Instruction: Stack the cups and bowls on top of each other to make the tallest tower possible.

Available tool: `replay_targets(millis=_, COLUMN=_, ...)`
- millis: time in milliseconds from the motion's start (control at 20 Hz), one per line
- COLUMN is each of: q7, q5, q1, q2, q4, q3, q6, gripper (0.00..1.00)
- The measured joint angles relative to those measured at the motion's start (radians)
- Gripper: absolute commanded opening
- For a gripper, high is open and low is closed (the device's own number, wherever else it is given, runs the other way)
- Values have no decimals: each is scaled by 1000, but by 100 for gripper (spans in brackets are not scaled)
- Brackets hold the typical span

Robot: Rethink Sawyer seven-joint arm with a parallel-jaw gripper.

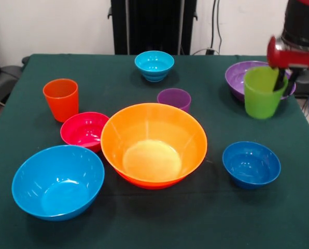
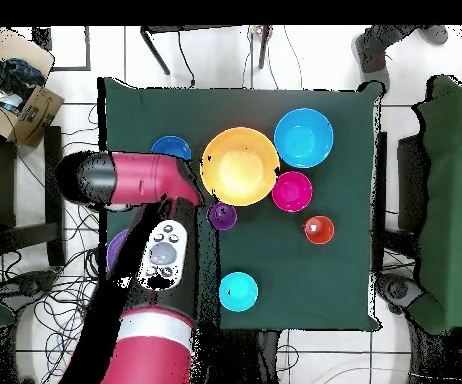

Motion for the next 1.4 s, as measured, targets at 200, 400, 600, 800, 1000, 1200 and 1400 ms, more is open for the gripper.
replay_targets(millis=200, q7=0, q5=-13, q1=-77, q2=-93, q4=0, q3=1, q6=137, gripper=0)
replay_targets(millis=400, q7=0, q5=-32, q1=-145, q2=-150, q4=0, q3=4, q6=175, gripper=0)
replay_targets(millis=600, q7=0, q5=-73, q1=-223, q2=-167, q4=0, q3=25, q6=149, gripper=0)
replay_targets(millis=800, q7=0, q5=-112, q1=-289, q2=-153, q4=-7, q3=57, q6=118, gripper=0)
replay_targets(millis=1000, q7=0, q5=-166, q1=-345, q2=-107, q4=-51, q3=97, q6=109, gripper=0)
replay_targets(millis=1200, q7=0, q5=-219, q1=-376, q2=-37, q4=-134, q3=144, q6=109, gripper=0)
replay_targets(millis=1400, q7=0, q5=-243, q1=-388, q2=13, q4=-193, q3=175, q6=109, gripper=0)
